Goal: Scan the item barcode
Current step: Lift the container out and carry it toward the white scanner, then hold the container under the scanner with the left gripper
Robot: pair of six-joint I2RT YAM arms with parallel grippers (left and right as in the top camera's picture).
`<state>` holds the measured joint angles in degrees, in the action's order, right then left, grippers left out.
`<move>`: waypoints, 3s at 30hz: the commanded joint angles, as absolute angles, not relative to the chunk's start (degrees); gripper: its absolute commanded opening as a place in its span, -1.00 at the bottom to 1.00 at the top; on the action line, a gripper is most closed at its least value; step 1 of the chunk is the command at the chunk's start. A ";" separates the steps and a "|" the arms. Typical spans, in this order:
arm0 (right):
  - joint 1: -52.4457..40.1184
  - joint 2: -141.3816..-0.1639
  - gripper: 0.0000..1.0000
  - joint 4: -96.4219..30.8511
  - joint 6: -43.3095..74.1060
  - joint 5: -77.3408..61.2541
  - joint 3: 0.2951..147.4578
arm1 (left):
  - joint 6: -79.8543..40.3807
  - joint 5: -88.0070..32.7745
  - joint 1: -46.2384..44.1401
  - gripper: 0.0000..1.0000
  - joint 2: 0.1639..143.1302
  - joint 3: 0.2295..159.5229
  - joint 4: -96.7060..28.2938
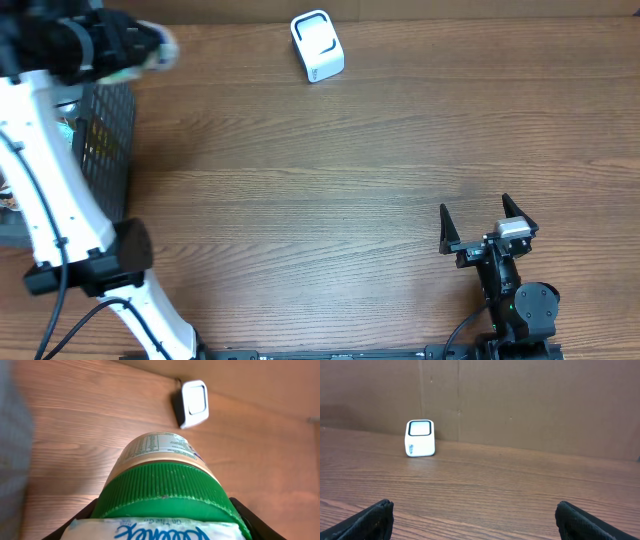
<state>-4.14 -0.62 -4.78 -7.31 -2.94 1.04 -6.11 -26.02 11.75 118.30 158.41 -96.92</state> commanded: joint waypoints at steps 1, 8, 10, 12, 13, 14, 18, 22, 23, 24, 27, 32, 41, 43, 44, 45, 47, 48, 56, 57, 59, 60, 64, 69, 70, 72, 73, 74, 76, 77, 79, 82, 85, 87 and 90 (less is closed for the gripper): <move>-3.99 -0.16 1.00 -4.64 -7.38 -2.63 0.45 | -8.49 -19.18 4.84 -0.46 115.39 159.04 -96.79; -3.99 -0.16 1.00 -4.64 -7.38 -2.63 0.45 | -14.74 -11.09 -10.41 -0.47 115.39 153.38 -96.79; -3.99 -0.16 1.00 -4.64 -7.38 -2.63 0.45 | -16.80 -8.58 -13.96 -0.47 115.39 150.04 -96.79; -3.99 -0.16 1.00 -4.64 -7.38 -2.63 0.45 | -18.37 -6.20 -17.32 -0.47 115.39 145.95 -96.79; -3.99 -0.16 1.00 -4.64 -7.38 -2.63 0.45 | -20.01 -4.62 -19.00 -0.47 115.39 143.41 -96.75; -3.99 -0.16 1.00 -4.64 -7.38 -2.63 0.45 | -21.78 -3.40 -20.40 -0.47 115.39 141.10 -96.73; -3.99 -0.16 1.00 -4.64 -7.38 -2.63 0.45 | -25.82 -0.67 -26.41 -0.47 115.42 128.90 -91.39; -3.99 -0.16 1.00 -4.64 -7.38 -2.63 0.45 | -28.45 -0.78 -30.68 -0.44 115.42 117.51 -81.93; -3.99 -0.16 1.00 -4.64 -7.35 -2.63 0.45 | -29.06 -0.91 -31.35 -0.42 115.42 115.20 -80.01; -3.99 -0.16 1.00 -4.64 -7.38 -2.63 0.45 | -30.02 -1.04 -32.03 -0.42 115.42 112.77 -78.00; -3.99 -0.16 1.00 -4.64 -7.38 -2.63 0.45 | -33.43 -1.08 -33.45 -0.43 115.48 106.52 -72.95; -3.99 -0.16 1.00 -4.64 -7.38 -2.63 0.45 | -35.16 -1.06 -34.41 -0.43 115.50 99.11 -67.51; -3.99 -0.16 1.00 -4.64 -7.38 -2.63 0.45 | -39.20 -1.06 -34.50 -0.44 115.50 92.90 -61.93; -3.99 -0.16 1.00 -4.64 -7.38 -2.63 0.45 | -39.27 -1.06 -34.52 -0.43 115.50 92.42 -60.95; -3.99 -0.16 1.00 -4.64 -7.38 -2.63 0.45 | -39.27 -1.06 -34.52 -0.43 115.50 92.38 -60.82; -3.99 -0.16 1.00 -4.64 -7.38 -2.63 0.45 | -39.27 -1.06 -34.52 -0.43 115.50 92.38 -60.77; -3.99 -0.16 1.00 -4.64 -7.38 -2.63 0.45 | -39.27 -1.04 -34.52 -0.42 115.50 92.38 -60.71; -3.99 -0.16 1.00 -4.64 -7.38 -2.63 0.45 | -39.27 -1.06 -34.52 -0.42 115.50 92.38 -60.53; -3.99 -0.16 1.00 -4.64 -7.38 -2.63 0.45 | -39.27 -1.06 -34.52 -0.38 115.50 92.38 -58.94; -3.99 -0.16 1.00 -4.64 -7.38 -2.63 0.45 | -39.27 -1.06 -34.54 -0.38 115.50 92.36 -58.57; -3.99 -0.16 1.00 -4.64 -7.38 -2.63 0.45 | -39.29 -1.06 -34.54 -0.39 115.50 92.33 -57.84; -3.99 -0.16 1.00 -4.64 -7.38 -2.63 0.45 | -39.27 -1.04 -34.54 -0.39 115.50 92.33 -57.47; -3.99 -0.16 1.00 -4.64 -7.38 -2.63 0.45 | -39.27 -1.02 -34.54 -0.37 115.52 92.33 -55.92; -3.99 -0.16 1.00 -4.64 -7.38 -2.63 0.45 | -39.27 -0.71 -34.54 -0.36 116.14 92.31 -54.85; -3.99 -0.16 1.00 -4.64 -7.38 -2.63 0.45 | -39.27 -0.62 -34.54 -0.37 116.29 92.27 -54.65; -3.99 -0.16 1.00 -4.64 -7.38 -2.63 0.45 | -39.27 -0.64 -34.54 -0.37 116.57 92.01 -54.08; -3.99 -0.16 1.00 -4.64 -7.38 -2.63 0.45 | -39.27 -0.64 -34.54 -0.37 116.62 91.66 -53.60; -3.99 -0.16 1.00 -4.64 -7.38 -2.63 0.45 | -39.27 -0.64 -34.54 -0.37 116.62 91.18 -53.01; -3.99 -0.16 1.00 -4.64 -7.38 -2.63 0.45 | -39.24 -0.64 -34.54 -0.37 116.62 90.70 -52.38; -3.99 -0.16 1.00 -4.64 -7.38 -2.63 0.45 | -39.24 -0.62 -34.54 -0.36 116.62 90.48 -52.10; -3.99 -0.16 1.00 -4.64 -7.38 -2.63 0.45 | -39.24 -0.40 -34.54 -0.36 116.62 90.39 -51.81; -3.99 -0.16 1.00 -4.64 -7.38 -2.63 0.45 | -39.24 0.49 -34.54 -0.35 116.62 90.39 -51.62; -3.99 -0.16 1.00 -4.64 -7.38 -2.63 0.45 | -39.22 0.54 -34.54 -0.35 116.64 90.37 -51.62; -3.99 -0.16 1.00 -4.64 -7.38 -2.63 0.45 | -39.22 0.67 -34.54 -0.33 116.64 90.37 -51.62; -3.99 -0.16 1.00 -4.64 -7.38 -2.63 0.45 | -39.24 0.64 -34.54 -0.28 116.68 90.35 -51.59</move>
